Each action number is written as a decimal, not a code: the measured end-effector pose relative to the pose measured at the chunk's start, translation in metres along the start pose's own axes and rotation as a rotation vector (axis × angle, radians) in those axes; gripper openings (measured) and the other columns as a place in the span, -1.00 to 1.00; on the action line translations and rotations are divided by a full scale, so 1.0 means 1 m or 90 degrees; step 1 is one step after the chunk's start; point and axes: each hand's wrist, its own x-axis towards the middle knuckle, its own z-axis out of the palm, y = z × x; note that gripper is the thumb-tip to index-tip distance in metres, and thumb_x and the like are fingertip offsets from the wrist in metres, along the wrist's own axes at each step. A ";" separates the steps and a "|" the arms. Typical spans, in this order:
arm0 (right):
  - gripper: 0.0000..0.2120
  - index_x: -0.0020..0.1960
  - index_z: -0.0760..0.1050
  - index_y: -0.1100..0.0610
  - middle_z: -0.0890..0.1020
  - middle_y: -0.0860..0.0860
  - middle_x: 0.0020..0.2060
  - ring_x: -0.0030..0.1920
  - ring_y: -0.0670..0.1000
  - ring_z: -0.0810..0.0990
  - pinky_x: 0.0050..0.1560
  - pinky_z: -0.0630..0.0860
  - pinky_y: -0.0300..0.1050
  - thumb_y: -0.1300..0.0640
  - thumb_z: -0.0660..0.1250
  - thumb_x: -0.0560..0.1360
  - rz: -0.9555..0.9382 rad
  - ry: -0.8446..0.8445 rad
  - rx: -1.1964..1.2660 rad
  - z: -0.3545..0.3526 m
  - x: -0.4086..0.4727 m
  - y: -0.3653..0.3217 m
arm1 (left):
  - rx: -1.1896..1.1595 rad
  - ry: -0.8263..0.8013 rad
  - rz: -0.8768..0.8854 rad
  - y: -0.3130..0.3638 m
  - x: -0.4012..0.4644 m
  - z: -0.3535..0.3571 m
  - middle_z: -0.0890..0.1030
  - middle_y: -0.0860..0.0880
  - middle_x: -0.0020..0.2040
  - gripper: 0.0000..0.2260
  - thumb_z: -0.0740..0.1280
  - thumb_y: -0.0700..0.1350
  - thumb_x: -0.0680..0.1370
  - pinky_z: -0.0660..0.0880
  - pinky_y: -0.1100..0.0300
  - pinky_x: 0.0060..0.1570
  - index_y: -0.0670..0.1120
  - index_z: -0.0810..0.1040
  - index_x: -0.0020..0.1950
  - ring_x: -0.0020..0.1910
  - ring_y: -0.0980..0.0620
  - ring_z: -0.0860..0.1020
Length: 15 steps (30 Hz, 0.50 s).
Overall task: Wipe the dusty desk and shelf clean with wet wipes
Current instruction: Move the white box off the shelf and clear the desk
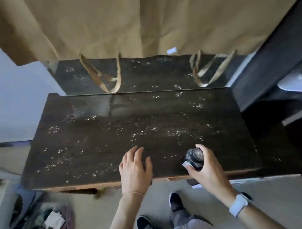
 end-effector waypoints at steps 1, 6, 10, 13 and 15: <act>-0.38 0.33 0.30 0.18 0.46 0.10 0.18 0.20 0.06 0.45 0.13 0.25 -0.36 0.09 0.47 0.36 0.019 0.033 0.005 -0.016 -0.005 0.013 | 0.002 -0.015 0.036 0.020 0.001 0.010 0.49 -0.10 0.26 -0.68 0.23 -0.04 0.52 0.33 -0.06 0.22 -0.11 0.46 0.24 0.28 -0.12 0.39; -0.36 0.35 0.27 0.14 0.45 0.08 0.22 0.21 0.04 0.44 0.18 0.32 -0.24 0.05 0.45 0.37 0.115 0.142 0.047 -0.091 -0.024 0.079 | 0.023 -0.061 0.218 0.125 -0.006 0.063 0.60 -0.13 0.07 -0.61 0.14 0.04 0.44 0.47 -0.06 0.01 -0.13 0.52 0.14 0.06 -0.19 0.55; -0.36 0.37 0.24 0.09 0.43 0.04 0.24 0.21 0.00 0.43 0.16 0.32 -0.27 0.02 0.43 0.39 0.152 0.177 0.071 -0.155 -0.026 0.139 | 0.005 -0.073 0.296 0.213 -0.003 0.107 0.57 -0.14 0.11 -0.53 0.06 0.07 0.42 0.49 -0.04 0.00 -0.14 0.48 0.19 0.06 -0.21 0.54; -0.35 0.38 0.22 0.05 0.41 0.00 0.23 0.19 -0.05 0.43 0.15 0.35 -0.28 -0.02 0.42 0.39 0.135 0.181 0.075 -0.205 -0.014 0.183 | -0.045 -0.050 0.304 0.281 0.007 0.140 0.49 -0.21 0.21 -0.53 0.13 0.01 0.46 0.44 -0.05 0.13 -0.18 0.36 0.32 0.15 -0.22 0.48; -0.36 0.38 0.22 0.04 0.40 -0.05 0.18 0.16 -0.09 0.43 0.10 0.31 -0.35 -0.03 0.41 0.39 0.114 0.189 0.068 -0.238 -0.004 0.203 | -0.091 -0.041 0.286 0.324 0.014 0.157 0.38 -0.26 0.31 -0.50 0.23 -0.16 0.50 0.33 -0.02 0.28 -0.21 0.20 0.41 0.28 -0.23 0.37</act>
